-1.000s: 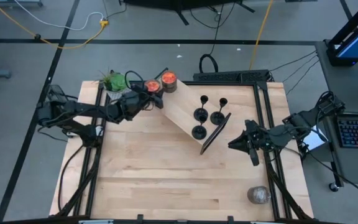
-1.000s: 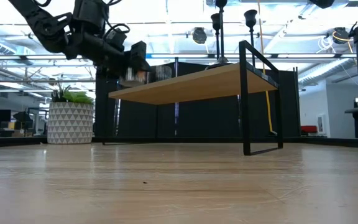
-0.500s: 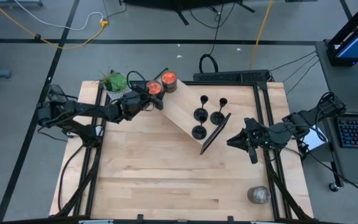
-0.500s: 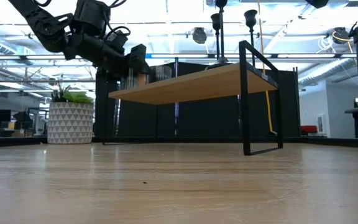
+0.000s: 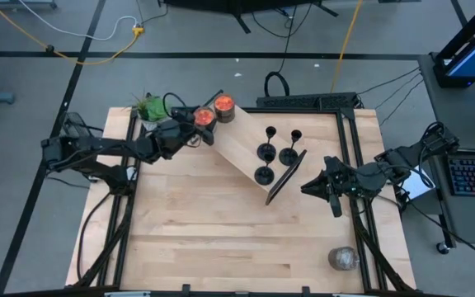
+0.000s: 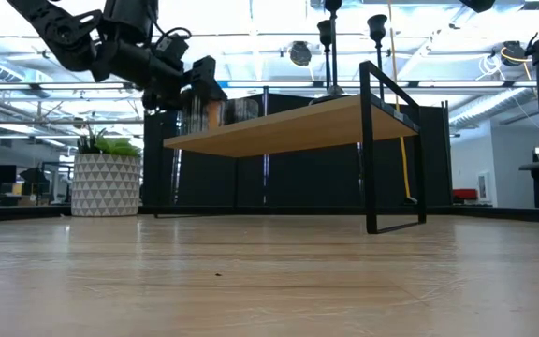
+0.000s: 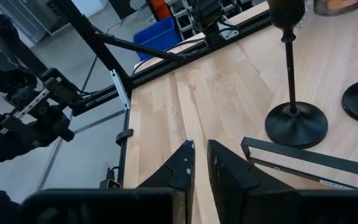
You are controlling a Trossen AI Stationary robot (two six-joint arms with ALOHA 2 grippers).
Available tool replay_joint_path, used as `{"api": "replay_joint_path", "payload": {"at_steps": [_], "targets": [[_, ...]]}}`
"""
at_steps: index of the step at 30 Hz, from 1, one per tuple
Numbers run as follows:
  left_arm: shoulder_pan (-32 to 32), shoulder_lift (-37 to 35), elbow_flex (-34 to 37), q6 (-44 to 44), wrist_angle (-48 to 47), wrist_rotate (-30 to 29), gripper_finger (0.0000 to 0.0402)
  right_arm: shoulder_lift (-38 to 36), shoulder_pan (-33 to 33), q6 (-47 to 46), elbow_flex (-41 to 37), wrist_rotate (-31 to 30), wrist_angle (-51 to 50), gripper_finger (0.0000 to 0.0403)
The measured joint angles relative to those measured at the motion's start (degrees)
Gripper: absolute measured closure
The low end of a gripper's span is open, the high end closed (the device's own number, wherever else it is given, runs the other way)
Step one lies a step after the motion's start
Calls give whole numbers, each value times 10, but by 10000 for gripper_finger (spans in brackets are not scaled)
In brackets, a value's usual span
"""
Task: Pick & Place candle stick holders
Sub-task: Put the orange scented candle on the shelf, then put the white scented candle on the shelf
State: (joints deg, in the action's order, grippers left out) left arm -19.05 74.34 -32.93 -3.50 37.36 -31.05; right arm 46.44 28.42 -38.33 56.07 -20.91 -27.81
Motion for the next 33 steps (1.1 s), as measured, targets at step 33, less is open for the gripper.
{"api": "replay_joint_path", "payload": {"at_steps": [33], "targets": [[407, -269, 0, -212, -197, 222, 7, 0, 1, -60, 0, 80, 4, 369]]}}
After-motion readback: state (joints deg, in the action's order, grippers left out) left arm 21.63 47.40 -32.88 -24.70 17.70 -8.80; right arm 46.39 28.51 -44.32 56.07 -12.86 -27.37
